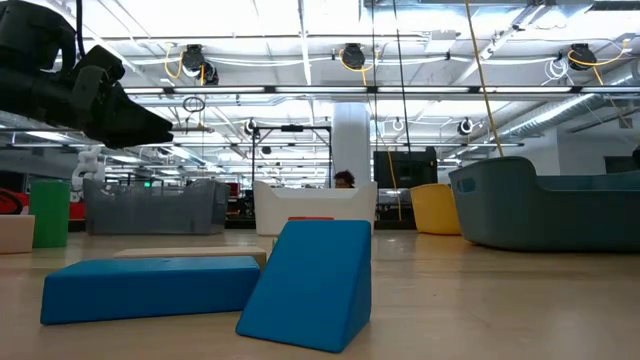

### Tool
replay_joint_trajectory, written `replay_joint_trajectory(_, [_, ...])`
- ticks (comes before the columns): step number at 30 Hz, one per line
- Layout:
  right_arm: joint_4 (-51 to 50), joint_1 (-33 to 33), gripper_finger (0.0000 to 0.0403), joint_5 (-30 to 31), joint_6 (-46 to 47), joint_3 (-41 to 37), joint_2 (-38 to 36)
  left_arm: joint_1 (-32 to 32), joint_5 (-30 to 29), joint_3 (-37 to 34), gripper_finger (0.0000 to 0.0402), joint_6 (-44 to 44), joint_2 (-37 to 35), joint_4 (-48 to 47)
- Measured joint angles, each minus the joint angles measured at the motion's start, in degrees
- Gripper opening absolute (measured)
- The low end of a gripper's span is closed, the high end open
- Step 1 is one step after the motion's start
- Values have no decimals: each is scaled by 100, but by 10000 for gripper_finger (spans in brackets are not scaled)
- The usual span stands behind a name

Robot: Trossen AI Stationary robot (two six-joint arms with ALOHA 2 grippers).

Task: Sort & place blocks by color
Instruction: Put the bottom right orange block into the blue bin

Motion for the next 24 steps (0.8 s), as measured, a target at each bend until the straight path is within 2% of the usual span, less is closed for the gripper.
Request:
replay_joint_trajectory(5, [481,-14,118,-198,-341,-28,-205,0,0,-1,273,0,0,0])
replay_joint_trajectory(9, [999,-9,118,-176,-1059,-3,-788,0,0,-1,273,0,1,0])
replay_joint_trajectory(14, [862,-57,118,500,-1797,-13,-1626,0,0,-1,273,0,-1,2])
replay_joint_trajectory(17, [371,-132,118,1063,-1899,-7,-2218,0,0,0,273,0,1,0])
replay_joint_trajectory(21, [-973,-317,118,1907,-1516,-9,-3030,0,0,0,273,0,0,0])
replay_joint_trajectory(24, [-2185,-528,123,2216,-1049,-9,-3566,0,0,0,273,0,-1,0])
